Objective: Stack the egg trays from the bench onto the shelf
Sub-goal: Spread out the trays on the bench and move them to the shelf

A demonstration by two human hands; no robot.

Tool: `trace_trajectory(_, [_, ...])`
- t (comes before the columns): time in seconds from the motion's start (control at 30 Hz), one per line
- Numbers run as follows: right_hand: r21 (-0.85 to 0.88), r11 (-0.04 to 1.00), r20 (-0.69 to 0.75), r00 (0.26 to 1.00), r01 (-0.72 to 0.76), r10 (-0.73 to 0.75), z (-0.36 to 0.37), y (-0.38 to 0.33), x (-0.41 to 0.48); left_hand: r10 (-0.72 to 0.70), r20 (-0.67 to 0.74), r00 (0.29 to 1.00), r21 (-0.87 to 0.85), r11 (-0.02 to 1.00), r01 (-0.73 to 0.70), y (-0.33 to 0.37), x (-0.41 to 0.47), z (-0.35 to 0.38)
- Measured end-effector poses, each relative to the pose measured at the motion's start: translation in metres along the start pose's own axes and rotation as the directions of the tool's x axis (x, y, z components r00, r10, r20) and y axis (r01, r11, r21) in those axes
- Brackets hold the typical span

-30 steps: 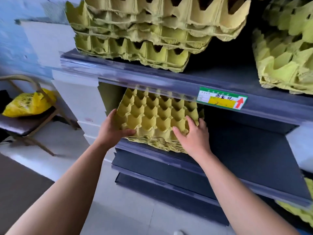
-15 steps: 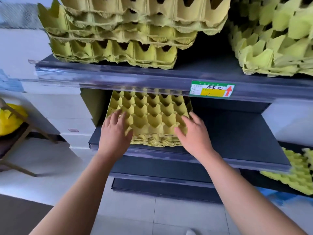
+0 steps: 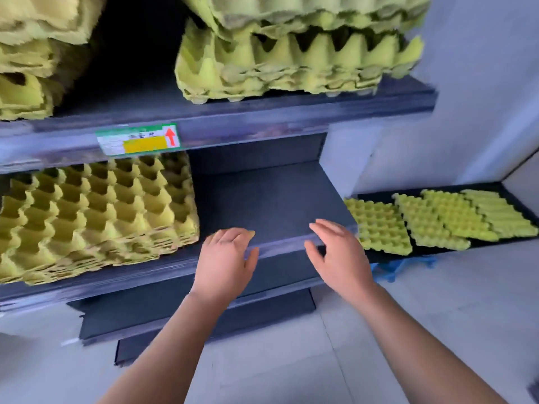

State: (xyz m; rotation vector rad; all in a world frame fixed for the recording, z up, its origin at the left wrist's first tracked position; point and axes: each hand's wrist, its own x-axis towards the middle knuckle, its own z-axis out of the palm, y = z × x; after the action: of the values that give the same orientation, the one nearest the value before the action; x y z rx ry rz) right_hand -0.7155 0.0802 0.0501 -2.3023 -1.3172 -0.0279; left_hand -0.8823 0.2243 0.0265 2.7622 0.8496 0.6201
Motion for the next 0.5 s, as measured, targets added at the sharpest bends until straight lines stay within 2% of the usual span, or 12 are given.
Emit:
trace_trajectory(0.2, [-0.053,0.984,-0.043,0.985,-0.168,0.166,-0.06,0.146,-0.038,0.105,0.072,0.992,-0.103,0.99,-0.097,0.145,0.042,0.075])
trace_trajectory(0.5, [-0.076,0.913,-0.075,0.915,-0.401,0.396,-0.114,0.314,-0.057,0.209,0.21,0.955,-0.243,0.958,-0.156,0.293,0.119,0.18])
